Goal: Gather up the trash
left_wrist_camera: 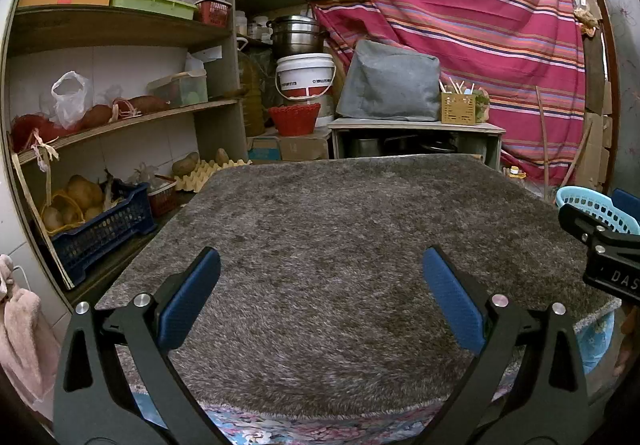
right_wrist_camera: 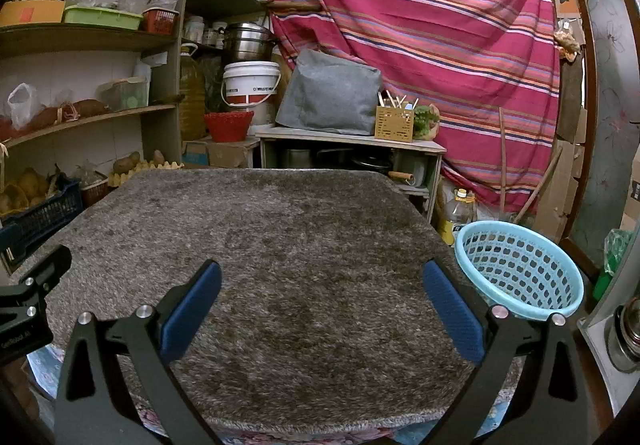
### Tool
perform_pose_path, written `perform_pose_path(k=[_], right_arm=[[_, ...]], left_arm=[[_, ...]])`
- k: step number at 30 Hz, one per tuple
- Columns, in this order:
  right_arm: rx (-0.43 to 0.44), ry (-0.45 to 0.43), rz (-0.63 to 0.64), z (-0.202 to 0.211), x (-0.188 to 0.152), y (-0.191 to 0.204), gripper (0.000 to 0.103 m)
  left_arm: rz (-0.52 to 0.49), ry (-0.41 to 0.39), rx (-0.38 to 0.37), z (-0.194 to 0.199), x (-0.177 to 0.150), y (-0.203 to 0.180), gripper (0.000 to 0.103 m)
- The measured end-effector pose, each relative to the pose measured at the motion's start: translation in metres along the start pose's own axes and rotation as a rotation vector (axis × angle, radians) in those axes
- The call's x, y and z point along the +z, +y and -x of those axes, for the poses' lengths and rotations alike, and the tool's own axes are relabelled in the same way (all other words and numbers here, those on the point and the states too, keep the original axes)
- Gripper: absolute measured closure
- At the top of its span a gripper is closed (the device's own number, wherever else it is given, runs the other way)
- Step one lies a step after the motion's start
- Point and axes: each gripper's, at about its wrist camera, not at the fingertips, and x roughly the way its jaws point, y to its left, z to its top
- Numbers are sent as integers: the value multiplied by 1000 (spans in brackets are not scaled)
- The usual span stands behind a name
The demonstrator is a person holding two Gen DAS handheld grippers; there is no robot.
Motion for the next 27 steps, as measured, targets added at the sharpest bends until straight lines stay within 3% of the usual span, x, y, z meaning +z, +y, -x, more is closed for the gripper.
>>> perform_pose_path(k=[27], right_arm=[[0, -4, 1, -1, 0, -1, 4]], left_arm=[[-3, -2, -1, -1, 1, -1, 5]])
